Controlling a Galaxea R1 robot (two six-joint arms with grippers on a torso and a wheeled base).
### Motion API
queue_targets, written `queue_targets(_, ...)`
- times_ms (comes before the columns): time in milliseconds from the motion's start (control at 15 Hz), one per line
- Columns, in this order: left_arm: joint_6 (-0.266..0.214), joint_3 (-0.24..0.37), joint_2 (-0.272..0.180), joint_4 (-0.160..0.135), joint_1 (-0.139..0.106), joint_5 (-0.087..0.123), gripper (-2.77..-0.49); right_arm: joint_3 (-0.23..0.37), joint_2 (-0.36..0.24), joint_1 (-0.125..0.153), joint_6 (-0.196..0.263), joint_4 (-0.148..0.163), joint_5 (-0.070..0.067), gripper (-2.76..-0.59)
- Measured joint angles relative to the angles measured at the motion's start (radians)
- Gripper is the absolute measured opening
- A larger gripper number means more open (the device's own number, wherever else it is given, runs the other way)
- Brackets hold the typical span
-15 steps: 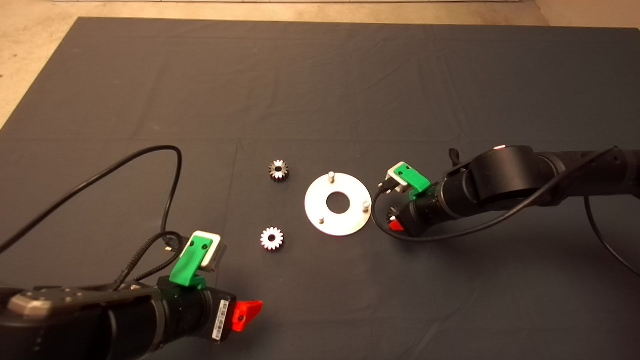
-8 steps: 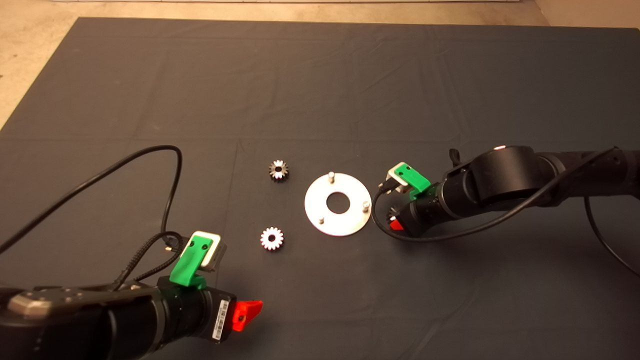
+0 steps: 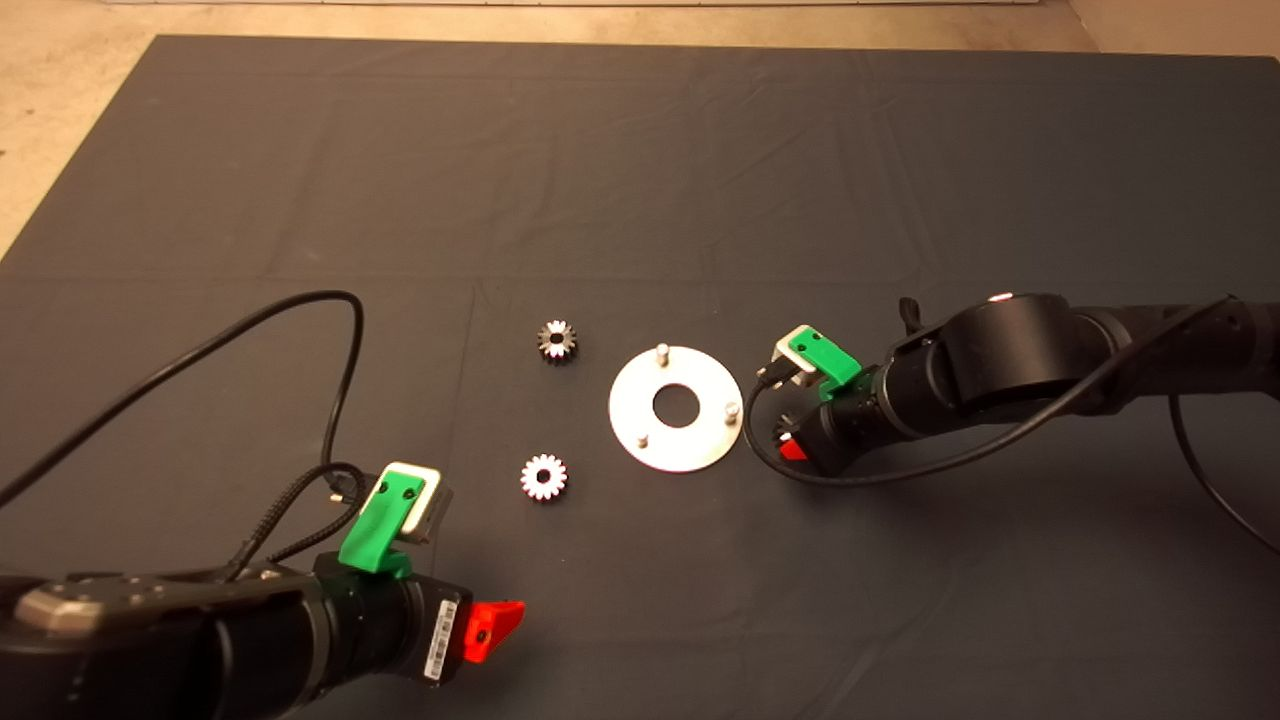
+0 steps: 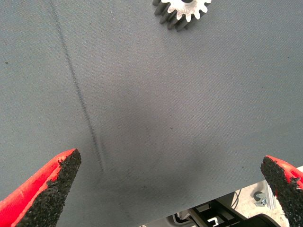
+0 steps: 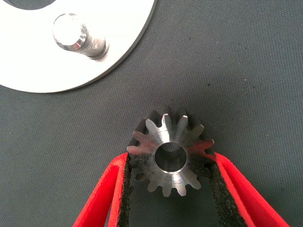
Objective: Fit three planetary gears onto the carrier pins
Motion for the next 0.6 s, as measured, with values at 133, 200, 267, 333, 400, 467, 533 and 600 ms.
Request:
queue_targets(133, 0.0, 0.0, 0.0, 0.0, 0.0, 0.0, -0.51, 0.0, 0.0, 0.0, -0.006, 0.0, 0.0, -2.34)
queue_targets(200, 0.0, 0.0, 0.0, 0.0, 0.0, 0.0, -0.51, 0.001, 0.0, 0.0, -0.012, -0.001, 0.0, -2.34)
queue_targets(267, 0.0, 0.0, 0.0, 0.0, 0.0, 0.0, -0.51, 0.001, 0.0, 0.0, -0.022, -0.001, 0.0, -2.36)
queue_targets(333, 0.0, 0.0, 0.0, 0.0, 0.0, 0.0, -0.51, 0.002, 0.0, 0.0, -0.023, -0.001, 0.0, -2.37)
queue_targets(400, 0.0, 0.0, 0.0, 0.0, 0.0, 0.0, -0.51, 0.002, 0.0, 0.0, -0.026, -0.001, 0.0, -2.38)
queue_targets(467, 0.0, 0.0, 0.0, 0.0, 0.0, 0.0, -0.51, 0.003, 0.0, 0.0, -0.026, -0.002, -0.001, -2.38)
queue_targets(533, 0.0, 0.0, 0.0, 0.0, 0.0, 0.0, -0.51, 0.003, 0.0, 0.0, -0.026, -0.002, -0.001, -2.38)
queue_targets(600, 0.0, 0.0, 0.0, 0.0, 0.0, 0.0, -0.51, 0.003, 0.0, 0.0, -0.026, -0.002, -0.001, -2.37)
